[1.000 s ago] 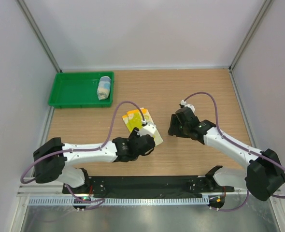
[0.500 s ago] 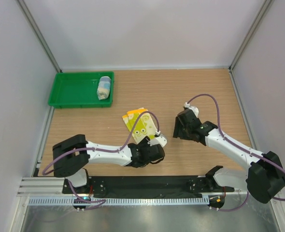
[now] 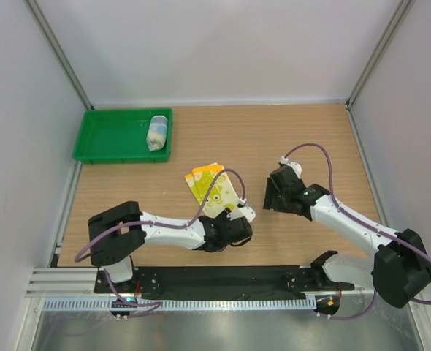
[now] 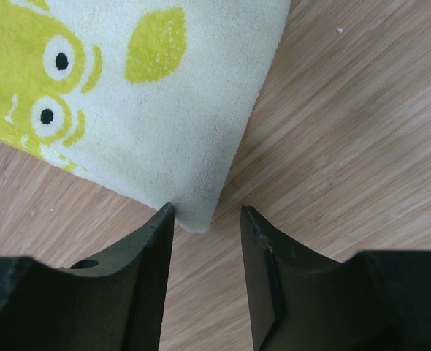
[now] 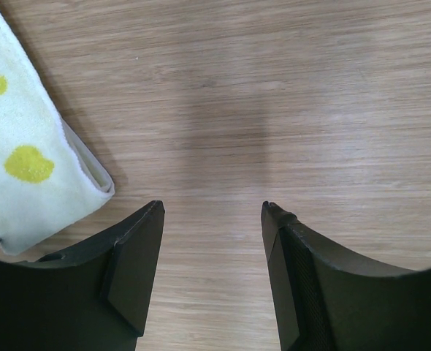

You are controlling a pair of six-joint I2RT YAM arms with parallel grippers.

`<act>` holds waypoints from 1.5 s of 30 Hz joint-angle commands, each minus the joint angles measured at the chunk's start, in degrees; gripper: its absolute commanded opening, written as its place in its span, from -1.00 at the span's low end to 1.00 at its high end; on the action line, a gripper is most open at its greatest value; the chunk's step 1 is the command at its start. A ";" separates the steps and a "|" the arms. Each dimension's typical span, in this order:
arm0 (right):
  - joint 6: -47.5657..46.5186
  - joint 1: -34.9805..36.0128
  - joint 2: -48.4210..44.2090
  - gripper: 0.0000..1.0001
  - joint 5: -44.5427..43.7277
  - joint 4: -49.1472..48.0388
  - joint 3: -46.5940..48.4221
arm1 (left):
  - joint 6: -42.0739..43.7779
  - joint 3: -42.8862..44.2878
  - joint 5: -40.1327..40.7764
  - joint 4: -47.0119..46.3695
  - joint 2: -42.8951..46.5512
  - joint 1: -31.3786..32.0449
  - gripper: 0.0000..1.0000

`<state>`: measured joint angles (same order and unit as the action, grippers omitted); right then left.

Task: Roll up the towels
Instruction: Roll the towel

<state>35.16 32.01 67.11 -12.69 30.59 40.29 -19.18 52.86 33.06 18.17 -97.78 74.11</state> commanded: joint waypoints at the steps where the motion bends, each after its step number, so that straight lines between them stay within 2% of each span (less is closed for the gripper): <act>1: -1.05 -0.28 0.12 0.25 -0.06 -1.32 -0.13 | -0.33 -0.04 -0.62 -2.44 -0.92 -1.07 -0.18; 3: -0.97 -0.37 0.21 0.25 0.21 -1.41 -0.04 | -0.42 -0.30 -1.06 -2.62 -1.01 -1.33 -0.23; 7: -1.14 -0.37 0.21 0.25 3.88 -2.98 -0.13 | -0.51 -1.00 -2.20 -3.32 -0.57 -2.21 -0.56; 10: -1.58 -0.55 -0.05 0.29 14.85 -8.15 -1.35 | -0.60 -1.88 -2.65 -4.02 1.18 -2.39 -0.84; 13: -0.09 -0.55 1.88 0.31 23.47 -12.99 -2.32 | -0.60 -2.76 -3.44 -4.46 2.59 -2.65 -1.00; 18: 3.94 -0.63 8.10 0.31 29.64 -19.94 -3.20 | -0.86 -3.47 -4.32 -4.81 4.79 -2.83 -0.99; 26: 6.41 -0.63 15.76 0.27 30.53 -25.14 -4.69 | -1.91 -4.87 -4.67 -4.99 7.68 -2.91 -1.00; 36: 6.42 -0.63 17.70 -0.13 29.04 -25.76 -6.81 | -2.88 -6.37 -7.66 -5.61 12.08 -5.28 -0.99; 37: 6.33 -0.55 17.70 -0.22 28.95 -25.49 -6.63 | -3.14 -6.45 -7.83 -5.61 12.61 -5.46 -0.99; 41: 5.98 -0.54 17.70 -0.79 28.33 -23.83 -5.58 | -3.50 -6.81 -9.06 -5.52 14.36 -6.25 -0.99; 43: 5.54 -0.63 17.18 -0.91 27.98 -22.34 -4.70 | -3.58 -6.72 -9.77 -5.26 14.89 -6.43 -0.99; 45: 4.92 -0.63 16.56 -0.94 27.37 -21.01 -4.09 | -3.67 -6.63 -10.38 -4.73 15.25 -6.52 -0.99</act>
<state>41.91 31.38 84.66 17.17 6.07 34.50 -22.15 46.48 23.79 14.50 -84.68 67.99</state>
